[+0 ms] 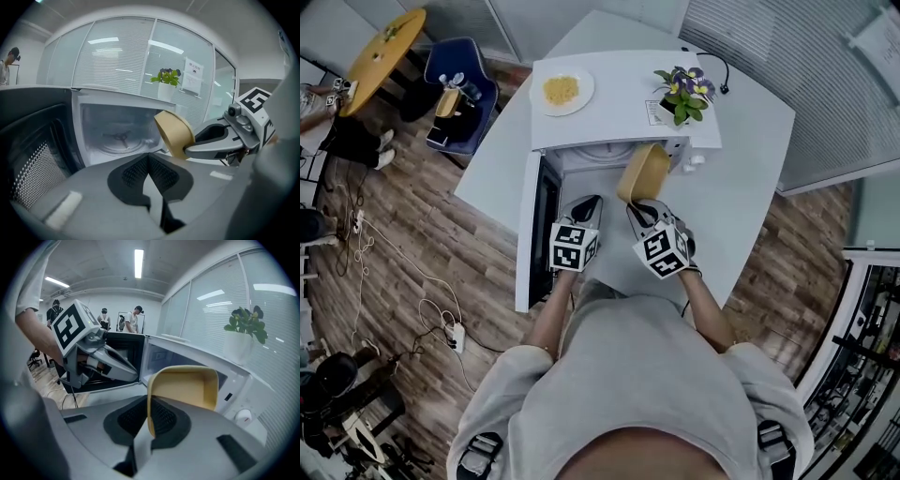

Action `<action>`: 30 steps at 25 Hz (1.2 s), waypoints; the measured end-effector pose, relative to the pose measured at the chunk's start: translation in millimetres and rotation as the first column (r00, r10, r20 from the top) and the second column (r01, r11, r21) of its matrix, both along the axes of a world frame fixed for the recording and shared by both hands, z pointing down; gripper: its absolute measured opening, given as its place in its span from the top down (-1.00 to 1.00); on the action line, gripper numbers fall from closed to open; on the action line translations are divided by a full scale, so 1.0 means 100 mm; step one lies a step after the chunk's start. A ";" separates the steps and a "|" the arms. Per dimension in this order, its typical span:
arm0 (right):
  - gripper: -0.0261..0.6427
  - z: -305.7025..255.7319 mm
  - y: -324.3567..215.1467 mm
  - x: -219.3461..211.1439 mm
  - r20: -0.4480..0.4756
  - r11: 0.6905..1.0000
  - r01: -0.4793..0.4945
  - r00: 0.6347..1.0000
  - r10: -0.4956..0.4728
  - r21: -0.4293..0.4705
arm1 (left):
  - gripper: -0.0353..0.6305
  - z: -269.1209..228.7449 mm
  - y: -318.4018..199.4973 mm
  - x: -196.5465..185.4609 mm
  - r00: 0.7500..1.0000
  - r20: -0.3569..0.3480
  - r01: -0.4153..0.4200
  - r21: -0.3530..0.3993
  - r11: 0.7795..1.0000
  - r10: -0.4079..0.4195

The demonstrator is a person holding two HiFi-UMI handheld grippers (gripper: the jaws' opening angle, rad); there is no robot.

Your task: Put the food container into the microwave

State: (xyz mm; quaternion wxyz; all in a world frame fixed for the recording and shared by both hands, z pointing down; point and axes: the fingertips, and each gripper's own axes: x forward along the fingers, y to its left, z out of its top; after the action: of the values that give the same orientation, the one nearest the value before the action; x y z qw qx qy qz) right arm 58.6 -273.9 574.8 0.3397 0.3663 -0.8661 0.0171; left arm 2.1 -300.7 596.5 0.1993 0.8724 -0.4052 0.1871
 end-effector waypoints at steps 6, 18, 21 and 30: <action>0.85 0.06 -0.11 -0.11 -0.044 1.000 0.007 0.999 -0.008 -0.017 | 0.86 0.03 -0.11 0.02 0.999 -0.025 -0.029 -0.008 1.000 0.029; 0.85 0.18 -0.37 -0.23 -0.147 0.996 0.081 0.986 -0.085 -0.033 | 0.86 0.15 -0.22 -0.03 0.998 -0.065 -0.031 -0.045 0.999 0.028; 0.85 0.22 -0.43 -0.25 -0.188 0.993 0.114 0.975 -0.117 -0.028 | 0.86 0.18 -0.22 -0.04 0.997 -0.066 -0.036 -0.051 0.998 0.033; 0.85 0.28 -0.60 -0.26 -0.317 0.976 0.218 0.925 -0.211 -0.014 | 0.86 0.21 -0.20 -0.05 0.997 -0.055 -0.051 -0.055 0.997 0.048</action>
State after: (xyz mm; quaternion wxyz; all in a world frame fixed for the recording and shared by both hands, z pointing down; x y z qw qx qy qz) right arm 32.5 -333.6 602.4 0.4700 0.2711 -0.8354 -0.0882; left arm -3.2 -320.8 617.2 0.2300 0.8809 -0.3725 0.1797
